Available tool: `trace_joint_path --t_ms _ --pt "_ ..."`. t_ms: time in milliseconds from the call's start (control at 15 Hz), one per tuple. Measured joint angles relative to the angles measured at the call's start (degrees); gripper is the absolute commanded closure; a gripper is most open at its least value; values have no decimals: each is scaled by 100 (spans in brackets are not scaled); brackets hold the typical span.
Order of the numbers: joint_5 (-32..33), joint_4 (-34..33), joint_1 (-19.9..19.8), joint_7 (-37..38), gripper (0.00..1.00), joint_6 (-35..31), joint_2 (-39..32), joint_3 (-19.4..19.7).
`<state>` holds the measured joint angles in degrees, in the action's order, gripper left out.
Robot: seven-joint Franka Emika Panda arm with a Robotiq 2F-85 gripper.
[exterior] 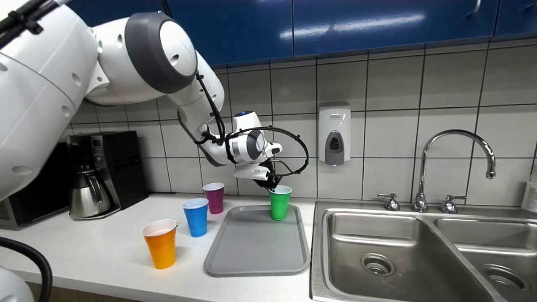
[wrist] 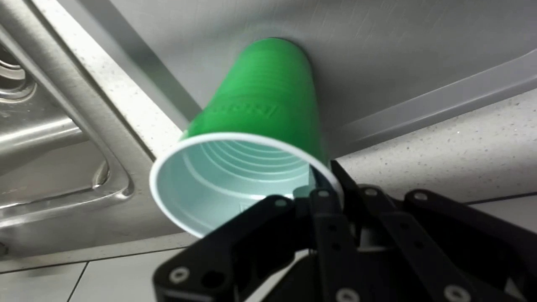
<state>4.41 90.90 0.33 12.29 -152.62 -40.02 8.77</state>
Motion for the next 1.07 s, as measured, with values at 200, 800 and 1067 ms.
trace_joint_path --t_ms 200,800,1067 --pt "0 -6 0 0 99 0 0 0" --pt "0 4 0 0 99 -3 166 4" --pt "0 105 6 0 99 -4 349 4"
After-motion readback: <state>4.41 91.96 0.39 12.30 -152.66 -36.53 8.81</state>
